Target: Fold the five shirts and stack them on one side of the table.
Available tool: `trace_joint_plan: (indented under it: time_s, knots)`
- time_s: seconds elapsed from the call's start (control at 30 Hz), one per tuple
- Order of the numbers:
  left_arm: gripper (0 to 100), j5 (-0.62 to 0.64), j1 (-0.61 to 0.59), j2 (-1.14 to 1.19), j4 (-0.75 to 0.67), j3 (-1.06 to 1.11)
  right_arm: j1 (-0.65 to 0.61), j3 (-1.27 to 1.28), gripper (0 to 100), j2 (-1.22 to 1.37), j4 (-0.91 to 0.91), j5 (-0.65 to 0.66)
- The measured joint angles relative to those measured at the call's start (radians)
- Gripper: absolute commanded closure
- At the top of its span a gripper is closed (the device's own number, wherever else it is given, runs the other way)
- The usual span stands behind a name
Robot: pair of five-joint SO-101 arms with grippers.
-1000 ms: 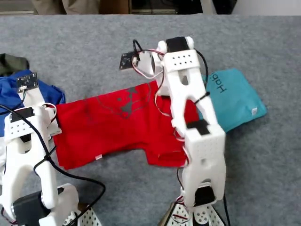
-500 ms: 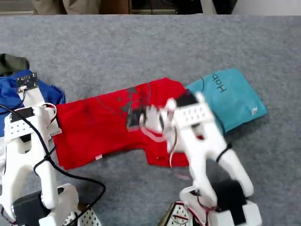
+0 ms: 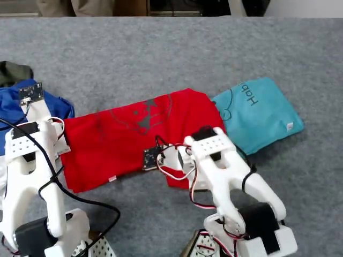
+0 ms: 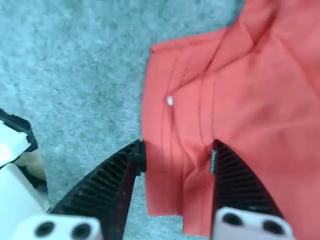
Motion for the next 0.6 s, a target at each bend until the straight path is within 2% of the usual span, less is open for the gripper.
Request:
trace_joint_plan:
  time_s: [0.1,0.27,0.43,0.57,0.6]
  knots:
    - [98,0.000,0.000,0.000,0.000,0.018,-0.011,-0.003,77.9,0.017,0.000,0.000]
    - [98,0.000,0.000,0.000,0.000,0.028,-0.028,-0.005,91.0,0.023,-0.035,-0.031]
    - [98,0.000,0.000,0.000,0.000,0.028,-0.034,-0.020,90.6,0.051,-0.060,-0.068]
    - [98,0.000,0.000,0.000,0.000,0.028,-0.035,-0.031,99.8,0.064,-0.061,-0.109]
    - [98,0.000,0.000,0.000,0.000,0.028,-0.035,-0.031,98.8,0.066,-0.066,-0.118]
